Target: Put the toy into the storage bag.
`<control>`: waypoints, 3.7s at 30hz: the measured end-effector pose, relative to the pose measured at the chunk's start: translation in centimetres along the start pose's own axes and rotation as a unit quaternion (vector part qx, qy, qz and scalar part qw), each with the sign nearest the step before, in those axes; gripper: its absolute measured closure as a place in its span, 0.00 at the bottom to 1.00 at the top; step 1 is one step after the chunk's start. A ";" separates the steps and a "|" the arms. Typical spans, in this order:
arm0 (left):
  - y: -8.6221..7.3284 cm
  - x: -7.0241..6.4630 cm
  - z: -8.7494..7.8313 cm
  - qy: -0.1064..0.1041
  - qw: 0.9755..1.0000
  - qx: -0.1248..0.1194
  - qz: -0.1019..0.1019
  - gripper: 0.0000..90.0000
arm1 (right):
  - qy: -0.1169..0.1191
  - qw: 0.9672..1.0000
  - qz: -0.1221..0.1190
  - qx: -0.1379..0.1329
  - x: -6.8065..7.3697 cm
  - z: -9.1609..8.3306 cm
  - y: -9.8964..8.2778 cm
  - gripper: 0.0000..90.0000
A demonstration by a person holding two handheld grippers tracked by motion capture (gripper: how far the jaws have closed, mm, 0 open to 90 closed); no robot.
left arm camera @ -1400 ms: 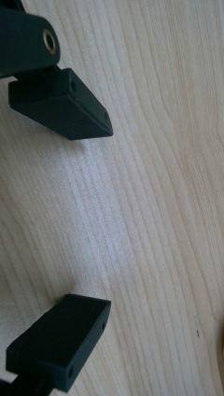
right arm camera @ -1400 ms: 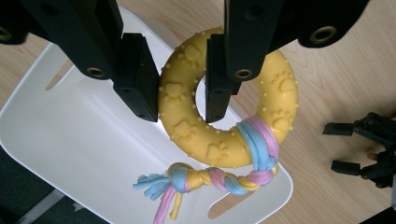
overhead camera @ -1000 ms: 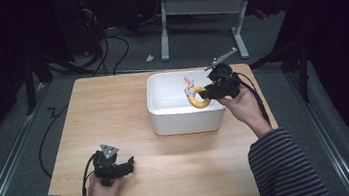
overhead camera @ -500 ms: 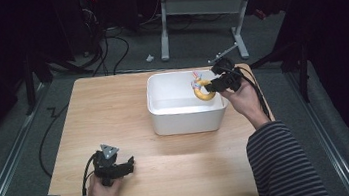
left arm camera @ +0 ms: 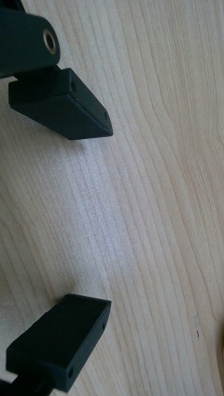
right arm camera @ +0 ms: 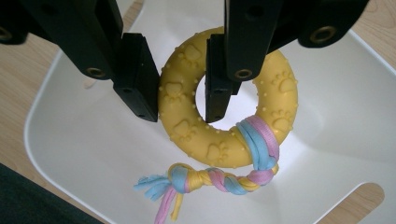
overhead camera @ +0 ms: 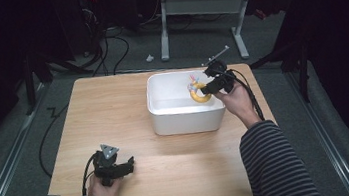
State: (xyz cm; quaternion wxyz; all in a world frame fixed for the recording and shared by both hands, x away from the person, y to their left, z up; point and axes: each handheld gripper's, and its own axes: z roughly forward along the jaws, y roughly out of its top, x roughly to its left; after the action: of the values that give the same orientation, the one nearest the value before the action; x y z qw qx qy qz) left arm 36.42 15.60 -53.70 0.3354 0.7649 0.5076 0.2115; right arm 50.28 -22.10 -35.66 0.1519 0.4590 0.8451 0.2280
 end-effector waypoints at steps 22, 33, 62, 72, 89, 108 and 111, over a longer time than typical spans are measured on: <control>-0.1 0.1 -0.1 0.002 1.000 -0.001 -0.001 0.16 | 0.011 0.999 -0.003 0.038 1.1 2.8 -0.3 0.74; -0.1 0.1 -0.1 0.001 1.000 -0.001 -0.002 0.16 | 0.017 0.999 -0.002 0.048 1.4 3.4 -1.4 0.74; -0.1 0.1 -0.1 0.002 1.000 -0.001 -0.002 0.16 | 0.050 0.998 0.004 0.033 1.1 2.2 -2.1 0.58; -0.1 0.0 -0.1 0.002 1.000 0.000 -0.001 0.16 | 0.049 0.998 0.013 -0.045 0.3 -1.0 -4.1 0.53; 0.0 0.0 -0.1 0.004 1.000 0.000 -0.003 0.16 | 0.044 0.992 0.043 -0.110 -2.1 -5.6 -8.3 0.51; 0.0 0.0 0.0 0.004 1.000 0.000 -0.003 0.16 | 0.033 0.986 0.055 -0.157 -2.2 -9.3 -14.3 0.47; 0.0 0.0 0.0 0.005 1.000 0.000 -0.004 0.16 | 0.028 0.985 0.060 -0.159 -2.1 -9.3 -15.5 0.47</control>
State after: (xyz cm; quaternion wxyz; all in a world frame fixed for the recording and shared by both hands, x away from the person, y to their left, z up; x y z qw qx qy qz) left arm 36.41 15.60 -53.70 0.3338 0.7619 0.5121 0.2139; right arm 36.11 -33.58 -35.79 0.1853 0.4718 0.7731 0.3814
